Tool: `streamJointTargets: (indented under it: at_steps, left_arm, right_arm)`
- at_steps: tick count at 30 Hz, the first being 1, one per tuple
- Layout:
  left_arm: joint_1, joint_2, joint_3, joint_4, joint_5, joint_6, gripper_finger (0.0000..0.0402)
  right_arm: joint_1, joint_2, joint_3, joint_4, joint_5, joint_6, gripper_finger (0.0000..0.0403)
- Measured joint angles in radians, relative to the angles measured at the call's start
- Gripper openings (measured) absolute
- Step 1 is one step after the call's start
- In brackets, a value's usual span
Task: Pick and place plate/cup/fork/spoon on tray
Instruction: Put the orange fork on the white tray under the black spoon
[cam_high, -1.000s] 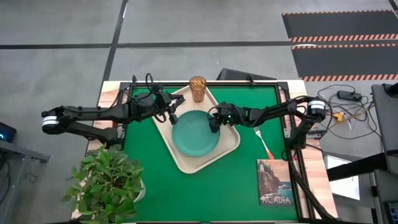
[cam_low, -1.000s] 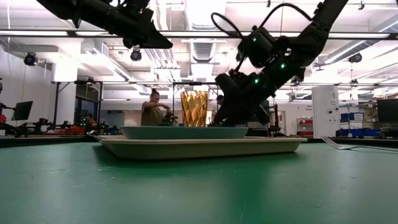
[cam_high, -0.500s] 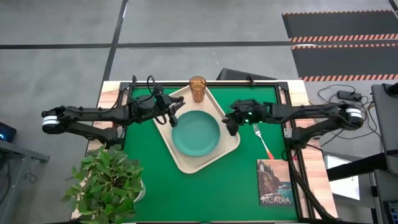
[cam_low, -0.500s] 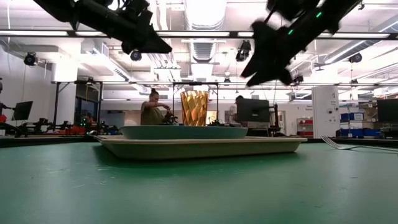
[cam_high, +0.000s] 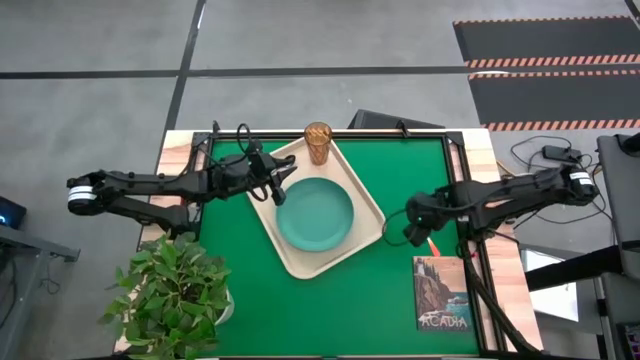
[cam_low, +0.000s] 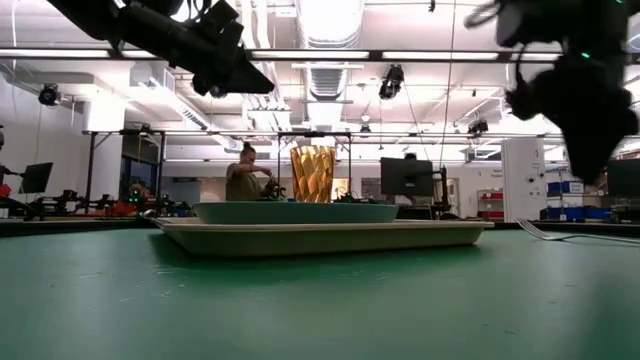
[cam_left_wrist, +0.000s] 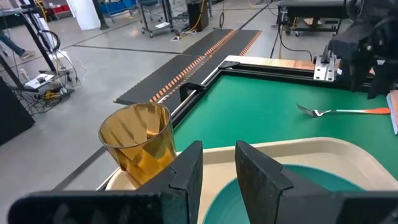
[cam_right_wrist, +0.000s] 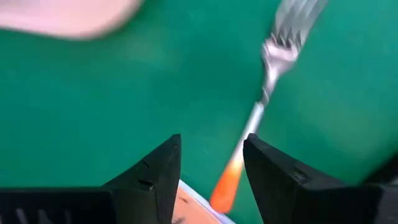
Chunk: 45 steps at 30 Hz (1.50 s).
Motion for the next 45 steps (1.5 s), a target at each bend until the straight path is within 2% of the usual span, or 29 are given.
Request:
streamJointTargets:
  at_steps: [7, 16, 20, 26, 28, 33, 40, 43, 45]
  left_arm:
    - [0.000, 0.000, 0.006, 0.007, -0.003, 0.019, 0.0077]
    - [0.000, -0.001, 0.006, 0.051, -0.003, 0.059, 0.0077]
    - [0.000, -0.001, 0.005, 0.065, -0.003, 0.061, 0.0077]
    - [0.000, -0.001, 0.003, 0.071, -0.003, 0.061, 0.0077]
    - [0.000, -0.001, 0.001, 0.070, -0.003, 0.060, 0.0077]
    - [0.000, -0.001, 0.001, 0.070, -0.003, 0.059, 0.0077]
    - [0.000, 0.000, 0.000, 0.070, -0.003, 0.057, 0.0077]
    - [0.000, 0.000, 0.000, 0.070, -0.003, 0.055, 0.0077]
    - [0.000, 0.000, 0.000, 0.070, -0.003, 0.052, 0.0077]
  right_arm:
    - [-0.031, 0.004, -0.138, 0.124, 0.036, 0.038, 0.0161]
    - [-0.117, 0.057, -0.258, 0.291, 0.113, -0.004, 0.0134]
    - [-0.117, 0.094, -0.263, 0.325, 0.128, -0.038, 0.0107]
    - [-0.117, 0.126, -0.264, 0.369, 0.161, -0.075, 0.0026]
    - [-0.117, 0.120, -0.264, 0.370, 0.163, -0.085, 0.0016]
    - [-0.118, 0.049, -0.232, 0.347, 0.171, -0.126, 0.0013]
    - [-0.115, -0.118, -0.122, 0.385, 0.311, -0.248, 0.0012]
    - [-0.107, -0.190, -0.110, 0.509, 0.378, -0.359, 0.0011]
    - [-0.102, -0.224, -0.137, 0.687, 0.396, -0.445, 0.0011]
